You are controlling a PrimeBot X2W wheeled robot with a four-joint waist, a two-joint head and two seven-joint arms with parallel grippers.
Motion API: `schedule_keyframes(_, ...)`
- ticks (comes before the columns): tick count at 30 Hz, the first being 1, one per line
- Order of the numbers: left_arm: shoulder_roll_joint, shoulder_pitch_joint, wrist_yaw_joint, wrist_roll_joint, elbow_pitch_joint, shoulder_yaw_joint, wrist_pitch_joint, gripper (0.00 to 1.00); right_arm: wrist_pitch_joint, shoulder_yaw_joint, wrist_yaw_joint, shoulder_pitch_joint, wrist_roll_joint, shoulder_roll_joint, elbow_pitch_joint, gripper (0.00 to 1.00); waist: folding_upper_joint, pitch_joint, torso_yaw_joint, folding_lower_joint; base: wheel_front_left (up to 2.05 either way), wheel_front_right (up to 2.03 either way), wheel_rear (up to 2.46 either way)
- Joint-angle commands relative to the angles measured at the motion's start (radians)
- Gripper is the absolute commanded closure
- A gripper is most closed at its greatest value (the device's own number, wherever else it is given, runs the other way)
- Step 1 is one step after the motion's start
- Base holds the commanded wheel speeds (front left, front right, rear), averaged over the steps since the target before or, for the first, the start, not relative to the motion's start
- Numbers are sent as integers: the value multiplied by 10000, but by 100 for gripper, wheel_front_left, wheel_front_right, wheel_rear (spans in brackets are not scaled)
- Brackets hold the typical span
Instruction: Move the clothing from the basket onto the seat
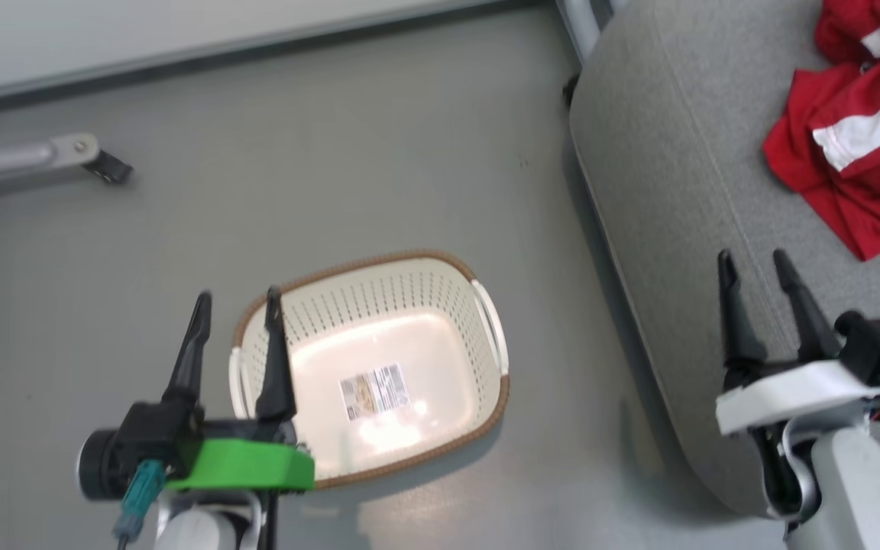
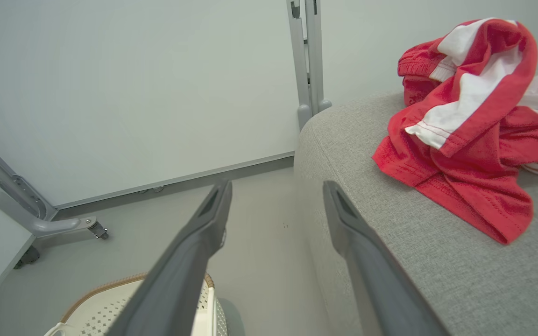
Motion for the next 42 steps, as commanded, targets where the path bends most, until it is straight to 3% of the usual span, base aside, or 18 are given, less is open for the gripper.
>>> schedule_keyframes(1,-79,479,-94,173,-35,281,-4,0,-48,75,-11,480,-85,58,-217,0,0,-1724,715,0,0,0,0)
schedule_keyframes(8,-323,2069,-543,593,-455,1445,-3,0,-49,1055,-12,1887,-1030,280,-1212,0,0,-2803,789,0,0,0,0)
schedule_keyframes(15,-386,3122,-1134,793,-791,1714,-4,0,-47,1259,-11,2821,-1487,403,-1483,0,0,-3500,688,0,0,0,0)
schedule_keyframes(40,-388,3962,-1063,1397,-539,1597,-6,0,-49,1474,-11,3765,-1663,526,-1252,0,0,-3964,461,0,0,0,0)
schedule_keyframes(41,-395,3803,-1072,1331,-552,1561,0,100,0,1478,0,3602,-1659,533,-1273,100,0,-3964,464,0,0,0,0)
schedule_keyframes(42,-395,3805,-1074,1329,-525,1551,0,100,2,1481,2,3607,-1651,533,-1245,100,0,-3965,468,0,0,0,0)
